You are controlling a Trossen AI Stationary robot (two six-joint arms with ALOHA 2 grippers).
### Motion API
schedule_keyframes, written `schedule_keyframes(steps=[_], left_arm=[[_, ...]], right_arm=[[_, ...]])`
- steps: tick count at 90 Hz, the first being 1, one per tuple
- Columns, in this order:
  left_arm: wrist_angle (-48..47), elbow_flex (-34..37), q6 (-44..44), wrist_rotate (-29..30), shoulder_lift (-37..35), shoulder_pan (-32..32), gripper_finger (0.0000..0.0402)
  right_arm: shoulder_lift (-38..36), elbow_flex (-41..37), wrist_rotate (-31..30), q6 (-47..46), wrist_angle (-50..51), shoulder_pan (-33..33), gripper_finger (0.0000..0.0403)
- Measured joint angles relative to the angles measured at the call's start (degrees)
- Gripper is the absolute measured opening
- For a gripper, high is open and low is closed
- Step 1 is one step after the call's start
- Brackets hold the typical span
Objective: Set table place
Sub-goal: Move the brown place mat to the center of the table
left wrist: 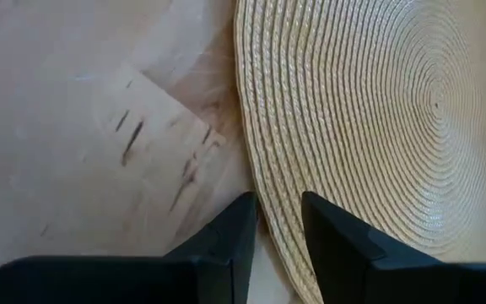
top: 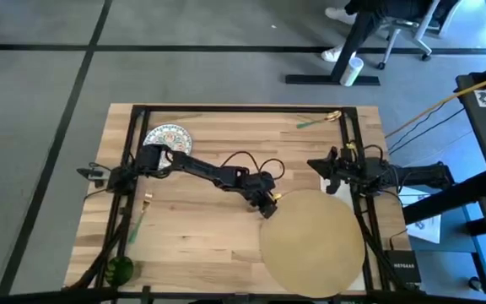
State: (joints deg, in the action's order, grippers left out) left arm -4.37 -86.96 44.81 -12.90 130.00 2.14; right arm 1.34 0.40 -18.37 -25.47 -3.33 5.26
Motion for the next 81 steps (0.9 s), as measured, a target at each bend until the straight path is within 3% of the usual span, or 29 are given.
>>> schedule_keyframes(steps=[36, 58, 81], left_arm=[[5.0, 0.0, -3.0, -2.2, 1.8, 0.3, 0.0084], [4.9, 0.1, -10.8, -0.3, 1.5, 0.6, 0.0008], [-2.0, 0.2, -14.8, 3.4, -0.7, -0.3, 0.0000]], right_arm=[[0.0, 0.0, 0.0, 0.0, 0.0, 0.0, 0.0000], [0.0, 0.0, 0.0, 0.0, 0.0, 0.0, 0.0000], [0.0, 0.0, 0.0, 0.0, 0.0, 0.0, 0.0000]])
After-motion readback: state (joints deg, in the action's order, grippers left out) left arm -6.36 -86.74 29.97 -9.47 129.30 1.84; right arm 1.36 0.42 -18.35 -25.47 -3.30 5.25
